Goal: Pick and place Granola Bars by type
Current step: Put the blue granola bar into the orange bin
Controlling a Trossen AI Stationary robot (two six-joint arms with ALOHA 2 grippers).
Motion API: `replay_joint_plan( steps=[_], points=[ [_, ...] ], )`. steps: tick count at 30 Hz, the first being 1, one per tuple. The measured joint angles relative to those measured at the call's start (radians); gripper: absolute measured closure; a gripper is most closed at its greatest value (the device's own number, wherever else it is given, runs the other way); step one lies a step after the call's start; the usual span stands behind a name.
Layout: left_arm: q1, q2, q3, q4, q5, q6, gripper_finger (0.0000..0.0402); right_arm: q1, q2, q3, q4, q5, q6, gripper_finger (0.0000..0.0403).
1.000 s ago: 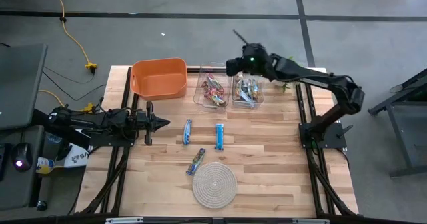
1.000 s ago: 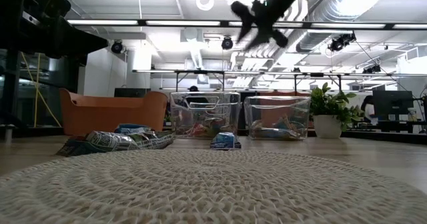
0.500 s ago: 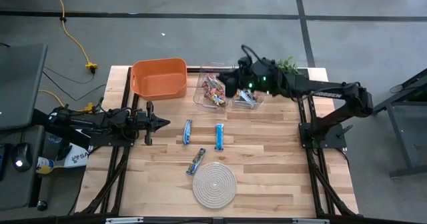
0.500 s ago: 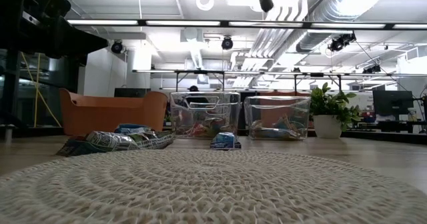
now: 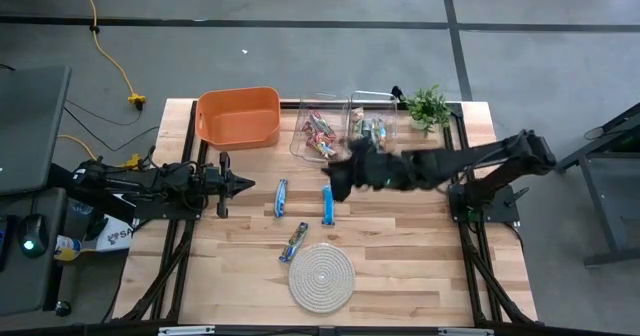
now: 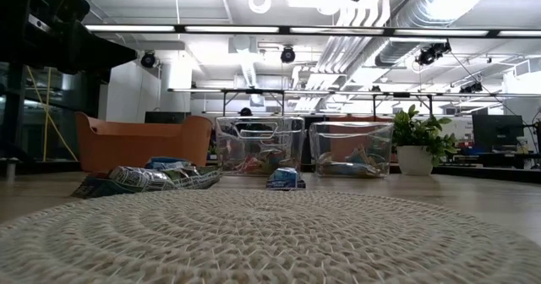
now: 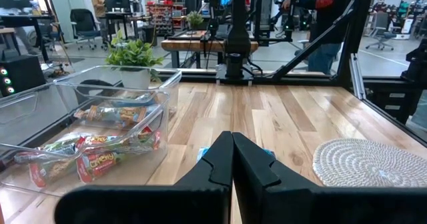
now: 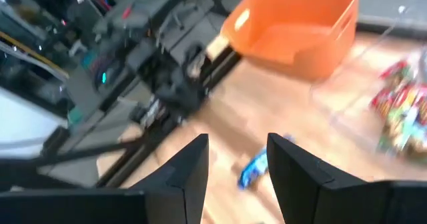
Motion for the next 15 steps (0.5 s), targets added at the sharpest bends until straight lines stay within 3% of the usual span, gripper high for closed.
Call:
replay_joint_plan(
  steps=[10,15],
  points=[
    [0.000,0.000,0.000,0.000,0.000,0.000,0.0401,0.111,0.145,0.000,-0.079,0.069,0.233,0.0269],
    [0.000,0.000,0.000,0.000,0.000,0.000,0.0401,0.115,0.234,0.000,-0.122,0.017,0.308,0.0281]
  ],
)
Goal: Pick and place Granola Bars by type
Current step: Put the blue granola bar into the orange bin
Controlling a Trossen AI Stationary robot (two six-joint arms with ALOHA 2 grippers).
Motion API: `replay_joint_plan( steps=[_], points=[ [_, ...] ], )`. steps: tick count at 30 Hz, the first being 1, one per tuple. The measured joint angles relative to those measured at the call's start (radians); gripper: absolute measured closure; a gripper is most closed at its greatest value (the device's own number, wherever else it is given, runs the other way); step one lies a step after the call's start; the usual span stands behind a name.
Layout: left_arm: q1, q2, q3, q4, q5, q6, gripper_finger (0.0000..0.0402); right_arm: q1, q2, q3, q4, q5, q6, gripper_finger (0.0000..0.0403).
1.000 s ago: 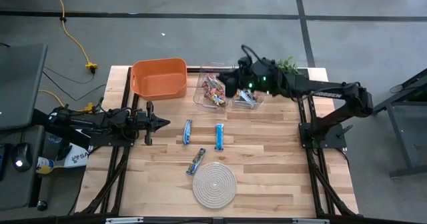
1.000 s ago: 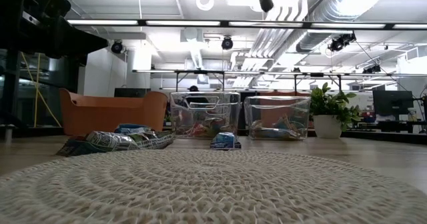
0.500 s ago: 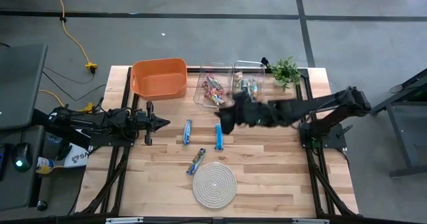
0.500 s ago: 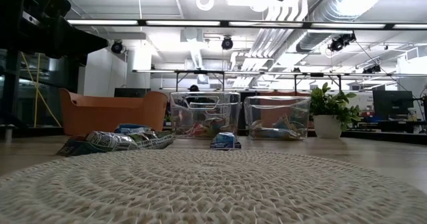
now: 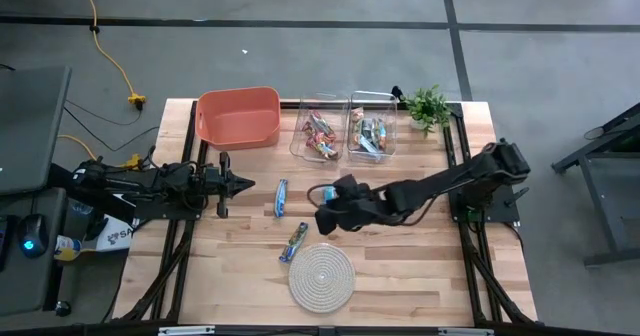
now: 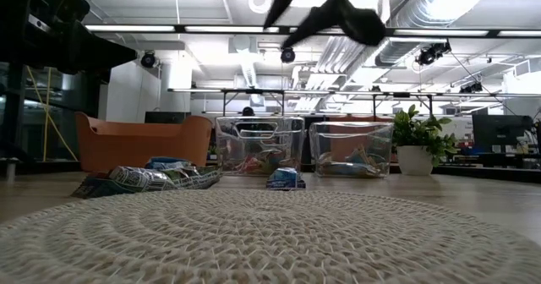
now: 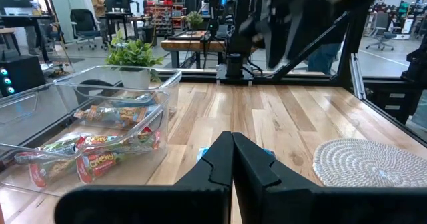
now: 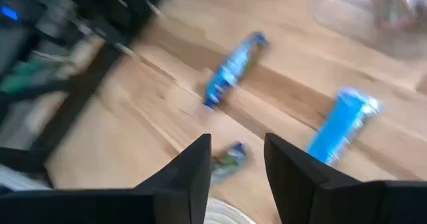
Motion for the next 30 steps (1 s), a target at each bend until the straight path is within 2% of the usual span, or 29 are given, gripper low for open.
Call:
replay_joint_plan(
  steps=[8,15,19,23,27,30],
  points=[
    [0.000,0.000,0.000,0.000,0.000,0.000,0.0401,-0.057,0.079,0.000,-0.119,-0.132,0.062,0.0292],
    [0.000,0.000,0.000,0.000,0.000,0.000,0.0401,-0.129,0.083,0.000,-0.126,-0.195,0.095,0.0293],
    [0.000,0.000,0.000,0.000,0.000,0.000,0.0401,-0.157,0.090,0.000,-0.079,-0.229,0.094,0.0293],
    [0.000,0.000,0.000,0.000,0.000,0.000,0.0401,-0.165,0.107,0.007,0.051,-0.244,0.069,0.0293],
    [0.000,0.000,0.000,0.000,0.000,0.000,0.0401,-0.165,0.163,0.119,0.039,-0.215,0.006,0.0293],
    [0.000,0.000,0.000,0.000,0.000,0.000,0.0401,-0.168,0.235,0.255,-0.060,-0.203,-0.028,0.0293]
  ],
)
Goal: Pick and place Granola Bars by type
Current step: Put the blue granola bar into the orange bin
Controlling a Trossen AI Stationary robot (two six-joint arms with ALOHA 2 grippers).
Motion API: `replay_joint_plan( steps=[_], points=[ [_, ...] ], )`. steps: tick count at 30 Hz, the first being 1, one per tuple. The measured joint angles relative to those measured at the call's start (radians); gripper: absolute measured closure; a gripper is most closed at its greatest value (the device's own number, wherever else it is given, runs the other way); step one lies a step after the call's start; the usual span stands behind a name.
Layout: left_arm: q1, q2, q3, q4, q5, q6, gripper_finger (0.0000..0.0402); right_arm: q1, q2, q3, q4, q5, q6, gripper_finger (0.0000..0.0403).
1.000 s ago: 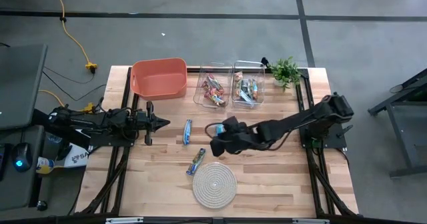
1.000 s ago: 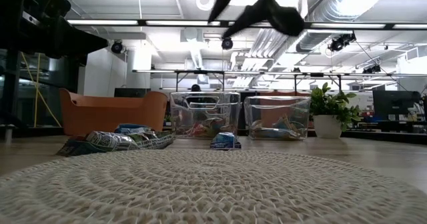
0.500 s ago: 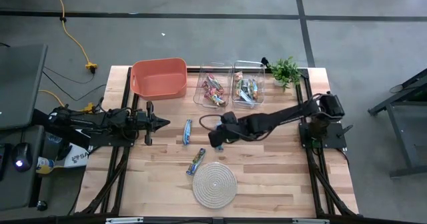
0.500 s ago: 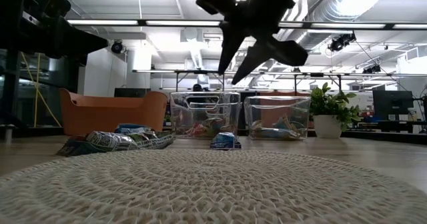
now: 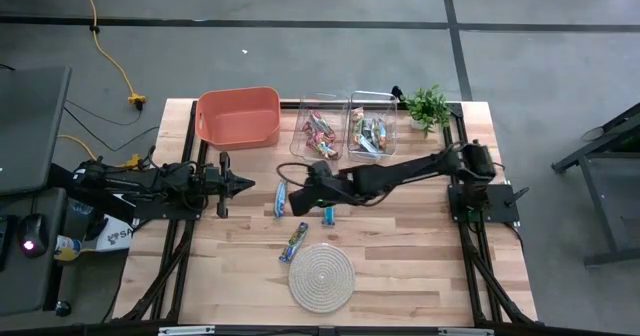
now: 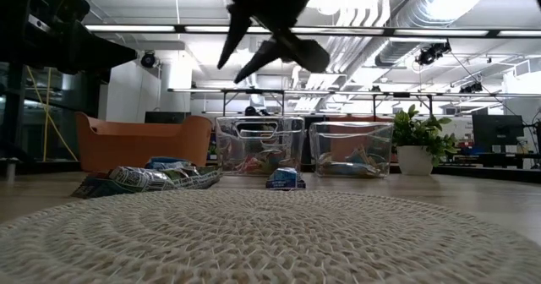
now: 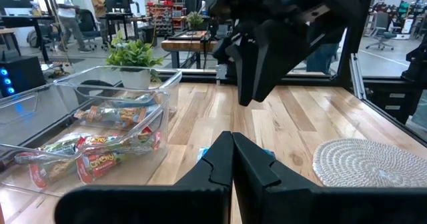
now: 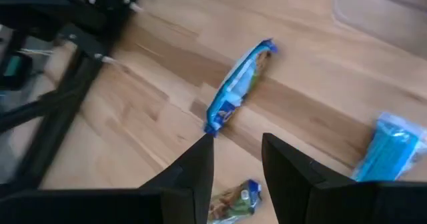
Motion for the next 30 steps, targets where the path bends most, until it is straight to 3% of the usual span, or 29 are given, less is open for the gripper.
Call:
replay_joint_plan(
  steps=[6,10,21,30],
  points=[
    [0.000,0.000,0.000,0.000,0.000,0.000,0.0401,-0.022,0.158,0.291,-0.429,-0.028,0.039,0.0293],
    [0.000,0.000,0.000,0.000,0.000,0.000,0.0401,-0.037,0.209,0.381,-0.593,-0.088,0.056,0.0293],
    [0.000,0.000,0.000,0.000,0.000,0.000,0.0401,-0.042,0.222,0.319,-0.590,-0.155,0.093,0.0288],
    [0.000,0.000,0.000,0.000,0.000,0.000,0.0401,-0.046,0.222,0.318,-0.594,-0.074,0.117,0.0194]
  ],
)
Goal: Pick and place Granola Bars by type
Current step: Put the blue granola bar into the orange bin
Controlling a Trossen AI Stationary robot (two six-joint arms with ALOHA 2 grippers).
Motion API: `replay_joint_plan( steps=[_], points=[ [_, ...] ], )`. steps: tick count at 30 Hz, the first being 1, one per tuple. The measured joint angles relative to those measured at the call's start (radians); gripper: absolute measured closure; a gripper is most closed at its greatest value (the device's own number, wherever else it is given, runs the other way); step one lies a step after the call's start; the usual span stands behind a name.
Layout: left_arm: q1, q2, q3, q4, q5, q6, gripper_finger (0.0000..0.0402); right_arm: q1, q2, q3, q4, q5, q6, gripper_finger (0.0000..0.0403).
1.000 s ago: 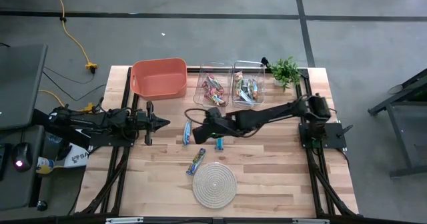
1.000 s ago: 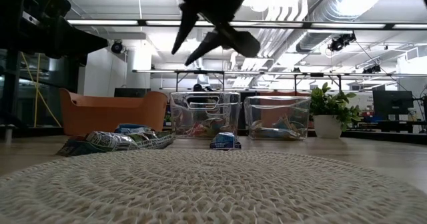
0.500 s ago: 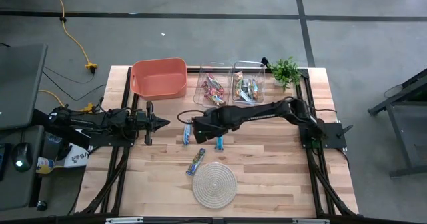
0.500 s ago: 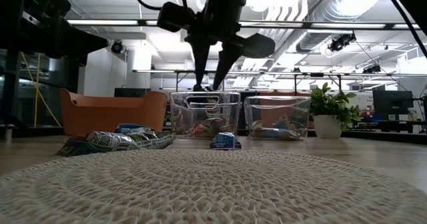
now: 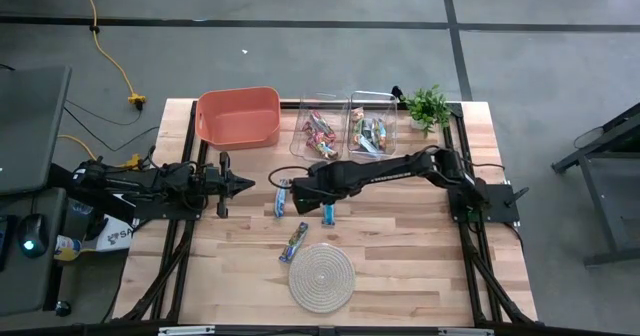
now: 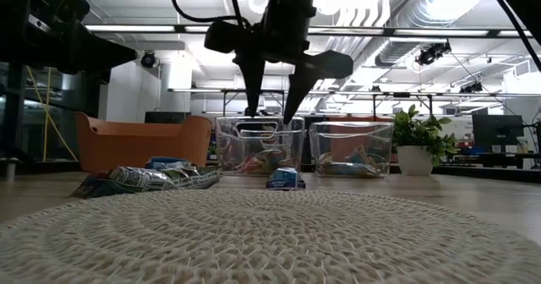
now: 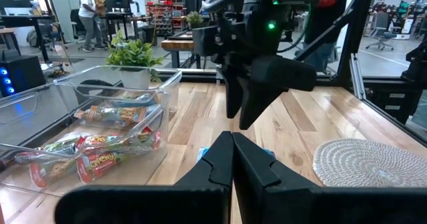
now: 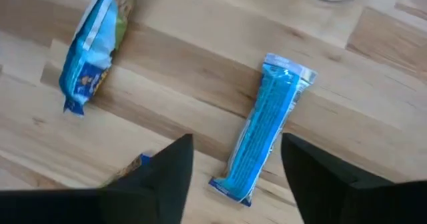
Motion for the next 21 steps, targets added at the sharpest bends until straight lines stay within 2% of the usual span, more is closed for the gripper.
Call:
replay_joint_plan(
  steps=[5,13,21],
  points=[
    [0.000,0.000,0.000,0.000,0.000,0.000,0.0401,-0.021,0.004,0.000,-0.019,-0.015,0.049,0.0162],
    [0.000,0.000,0.000,0.000,0.000,0.000,0.0401,-0.042,0.050,-0.001,-0.029,-0.106,0.107,0.0159],
    [0.000,0.000,0.000,0.000,0.000,0.000,0.0401,-0.025,0.061,0.000,-0.045,-0.102,0.162,0.0159]
  ],
)
